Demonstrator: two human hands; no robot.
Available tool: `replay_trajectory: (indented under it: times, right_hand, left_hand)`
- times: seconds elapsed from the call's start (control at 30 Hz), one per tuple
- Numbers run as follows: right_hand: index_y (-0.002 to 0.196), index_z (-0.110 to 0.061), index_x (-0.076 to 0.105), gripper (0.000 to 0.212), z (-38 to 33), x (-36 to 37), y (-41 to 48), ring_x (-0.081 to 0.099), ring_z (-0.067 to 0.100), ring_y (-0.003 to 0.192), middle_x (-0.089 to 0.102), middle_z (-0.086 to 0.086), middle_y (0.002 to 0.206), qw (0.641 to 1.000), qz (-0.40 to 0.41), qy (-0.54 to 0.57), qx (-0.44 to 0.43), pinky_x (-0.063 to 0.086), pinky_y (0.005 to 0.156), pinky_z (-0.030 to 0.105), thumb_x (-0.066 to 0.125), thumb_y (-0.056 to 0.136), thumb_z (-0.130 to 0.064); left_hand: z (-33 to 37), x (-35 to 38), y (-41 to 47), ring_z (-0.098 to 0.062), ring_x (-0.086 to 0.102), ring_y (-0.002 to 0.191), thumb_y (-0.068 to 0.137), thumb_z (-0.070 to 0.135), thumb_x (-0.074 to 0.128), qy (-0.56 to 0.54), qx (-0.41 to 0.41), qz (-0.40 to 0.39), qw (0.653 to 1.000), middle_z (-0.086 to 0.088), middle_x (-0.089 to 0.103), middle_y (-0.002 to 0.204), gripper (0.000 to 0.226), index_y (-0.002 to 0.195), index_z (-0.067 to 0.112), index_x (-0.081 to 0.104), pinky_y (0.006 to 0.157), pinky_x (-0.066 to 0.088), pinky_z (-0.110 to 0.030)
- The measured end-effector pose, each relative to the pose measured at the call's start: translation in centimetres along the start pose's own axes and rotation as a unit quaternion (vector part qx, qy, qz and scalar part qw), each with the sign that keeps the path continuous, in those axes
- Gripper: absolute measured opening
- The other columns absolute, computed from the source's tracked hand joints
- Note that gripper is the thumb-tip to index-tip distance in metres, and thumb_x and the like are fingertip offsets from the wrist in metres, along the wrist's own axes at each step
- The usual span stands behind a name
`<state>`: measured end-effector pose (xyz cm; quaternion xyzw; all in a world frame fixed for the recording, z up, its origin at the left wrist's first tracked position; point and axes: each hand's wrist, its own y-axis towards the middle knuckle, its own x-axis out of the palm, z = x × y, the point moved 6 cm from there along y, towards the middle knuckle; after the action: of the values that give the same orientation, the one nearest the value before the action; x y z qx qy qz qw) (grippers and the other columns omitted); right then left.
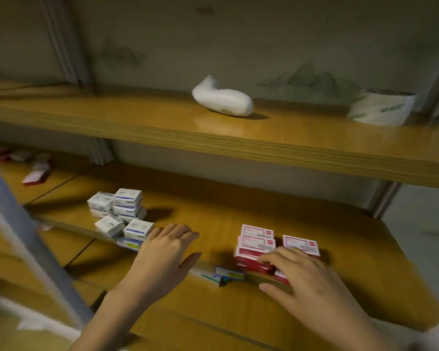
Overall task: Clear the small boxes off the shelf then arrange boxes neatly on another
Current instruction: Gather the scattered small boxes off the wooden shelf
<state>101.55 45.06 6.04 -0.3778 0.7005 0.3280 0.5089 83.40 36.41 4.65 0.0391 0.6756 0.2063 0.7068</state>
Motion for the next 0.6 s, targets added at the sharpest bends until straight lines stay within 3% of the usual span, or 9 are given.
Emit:
replay_trajectory:
  times: [0.23, 0.3, 0.4, 0.47, 0.53, 0.6]
  right_hand:
    - [0.122, -0.045, 0.035, 0.038, -9.5, 4.3, 6.3, 0.037, -0.006, 0.108, 0.041, -0.027, 0.119, 0.979, -0.045, 0.022, -0.198, 0.034, 0.09, 0.018, 0.045, 0.086, -0.053]
    - [0.122, -0.045, 0.034, 0.038, -12.8, 5.1, 7.8, 0.036, -0.005, 0.109, 0.041, -0.027, 0.121, 0.968, -0.055, 0.02, -0.245, 0.033, 0.09, 0.019, 0.045, 0.086, -0.053]
    - [0.121, -0.046, 0.035, 0.038, -18.0, 6.3, 9.3, 0.035, -0.004, 0.113, 0.04, -0.026, 0.122, 0.952, -0.069, 0.028, -0.297, 0.031, 0.09, 0.019, 0.046, 0.085, -0.054]
    - [0.122, -0.046, 0.035, 0.039, -21.5, 7.2, 10.0, 0.035, -0.003, 0.114, 0.041, -0.026, 0.122, 0.939, -0.083, 0.029, -0.331, 0.031, 0.089, 0.018, 0.045, 0.085, -0.054]
    - [0.124, -0.045, 0.035, 0.04, -24.6, 8.1, 10.7, 0.036, -0.004, 0.113, 0.041, -0.026, 0.122, 0.93, -0.098, 0.031, -0.354, 0.032, 0.09, 0.017, 0.045, 0.086, -0.054]
    - [0.125, -0.044, 0.035, 0.04, -27.4, 8.9, 11.7, 0.037, -0.005, 0.112, 0.041, -0.026, 0.122, 0.924, -0.106, 0.031, -0.365, 0.033, 0.09, 0.016, 0.044, 0.087, -0.052]
  left_hand:
    - [-9.0, -3.9, -11.3, -0.007, 0.046, 0.117, 0.088, 0.051, 0.041, 0.077, -0.199, -0.037, 0.976, 0.016, 0.051, 0.126, 0.042, 0.127, 0.035, 0.045, 0.097, 0.035, -0.026]
    - [-10.9, -5.5, -14.9, -0.01, 0.054, 0.11, 0.085, 0.048, 0.051, 0.098, -0.257, -0.04, 0.96, 0.013, 0.058, 0.118, 0.039, 0.121, 0.033, 0.053, 0.092, 0.042, -0.028]
    - [-13.2, -7.2, -20.0, -0.018, 0.066, 0.087, 0.072, 0.037, 0.073, 0.126, -0.323, -0.028, 0.937, 0.005, 0.07, 0.094, 0.033, 0.102, 0.024, 0.068, 0.073, 0.054, -0.032]
    - [-14.8, -7.7, -23.0, -0.017, 0.063, 0.097, 0.079, 0.04, 0.065, 0.123, -0.369, -0.055, 0.92, 0.005, 0.068, 0.105, 0.035, 0.11, 0.025, 0.064, 0.081, 0.052, -0.032]
    - [-17.1, -7.6, -25.8, -0.01, 0.05, 0.116, 0.089, 0.047, 0.045, 0.118, -0.393, -0.062, 0.91, 0.011, 0.054, 0.126, 0.042, 0.128, 0.031, 0.048, 0.096, 0.041, -0.027]
    - [-19.5, -8.2, -28.0, -0.006, 0.043, 0.12, 0.091, 0.051, 0.034, 0.131, -0.404, -0.056, 0.904, 0.015, 0.047, 0.132, 0.045, 0.133, 0.035, 0.038, 0.099, 0.035, -0.022]
